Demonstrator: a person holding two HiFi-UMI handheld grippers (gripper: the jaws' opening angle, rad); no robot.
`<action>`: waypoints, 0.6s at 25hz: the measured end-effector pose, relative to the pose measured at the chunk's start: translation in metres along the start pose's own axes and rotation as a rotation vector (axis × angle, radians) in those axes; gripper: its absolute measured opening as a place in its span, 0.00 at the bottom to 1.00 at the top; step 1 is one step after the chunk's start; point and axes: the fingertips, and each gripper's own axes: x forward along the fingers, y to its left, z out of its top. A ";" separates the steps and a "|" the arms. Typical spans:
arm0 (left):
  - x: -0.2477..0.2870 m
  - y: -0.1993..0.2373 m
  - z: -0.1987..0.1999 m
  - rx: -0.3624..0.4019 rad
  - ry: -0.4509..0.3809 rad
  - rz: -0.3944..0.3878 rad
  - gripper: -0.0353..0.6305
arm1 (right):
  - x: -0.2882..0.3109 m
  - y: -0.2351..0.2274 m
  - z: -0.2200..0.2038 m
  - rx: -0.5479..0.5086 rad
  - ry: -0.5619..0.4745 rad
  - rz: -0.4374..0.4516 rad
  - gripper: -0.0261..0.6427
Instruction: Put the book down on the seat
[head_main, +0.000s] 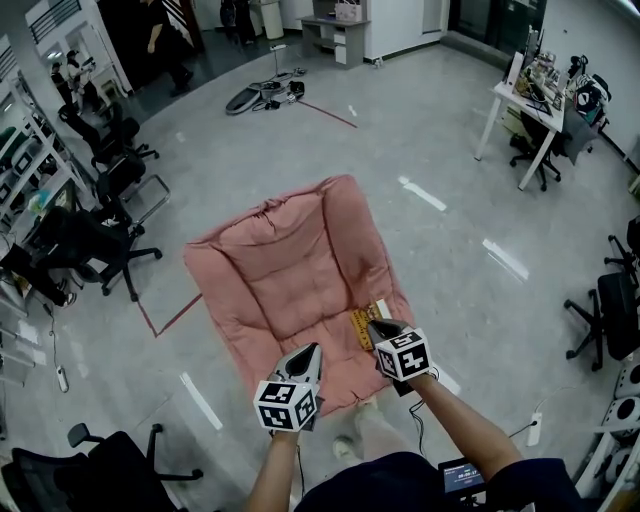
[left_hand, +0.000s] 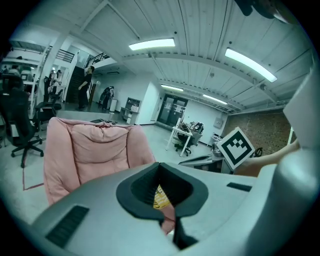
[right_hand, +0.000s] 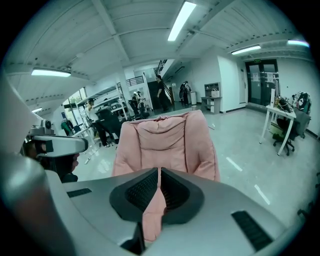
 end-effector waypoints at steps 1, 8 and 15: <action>-0.003 -0.002 0.002 0.004 -0.005 0.000 0.06 | -0.004 0.002 0.002 -0.004 -0.010 0.000 0.09; -0.024 -0.010 0.015 0.031 -0.043 -0.003 0.06 | -0.034 0.026 0.019 -0.029 -0.093 -0.004 0.07; -0.051 -0.021 0.024 0.057 -0.091 -0.017 0.06 | -0.063 0.050 0.032 -0.083 -0.163 -0.015 0.07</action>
